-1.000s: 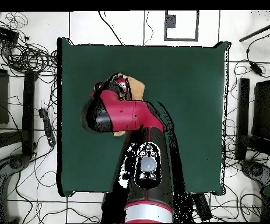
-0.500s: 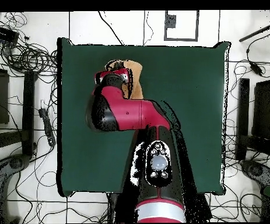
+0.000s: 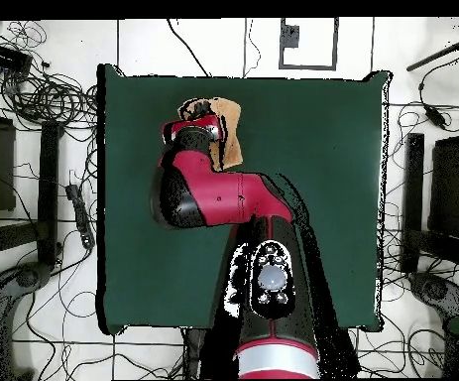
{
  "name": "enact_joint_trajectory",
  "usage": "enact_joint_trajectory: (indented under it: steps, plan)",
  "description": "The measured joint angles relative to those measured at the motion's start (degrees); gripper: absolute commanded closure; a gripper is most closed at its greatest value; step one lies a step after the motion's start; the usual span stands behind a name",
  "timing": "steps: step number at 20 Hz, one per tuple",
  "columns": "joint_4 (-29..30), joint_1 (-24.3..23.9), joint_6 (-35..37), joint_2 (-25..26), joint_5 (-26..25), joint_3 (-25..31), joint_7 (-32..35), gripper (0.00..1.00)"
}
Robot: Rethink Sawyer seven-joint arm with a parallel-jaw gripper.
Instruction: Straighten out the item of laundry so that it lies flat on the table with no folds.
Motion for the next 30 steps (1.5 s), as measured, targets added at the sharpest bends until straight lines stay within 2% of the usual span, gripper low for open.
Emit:
enact_joint_trajectory:
  steps: [7,8,30]
  plan:
    - [0.39,0.01,-0.48,0.0,-0.1,0.0,0.0,1.0]
    - [0.37,0.02,-0.58,-0.02,-0.13,-0.01,0.0,0.0]
    - [0.37,0.68,-1.81,-0.11,-0.4,0.0,0.0,0.0]
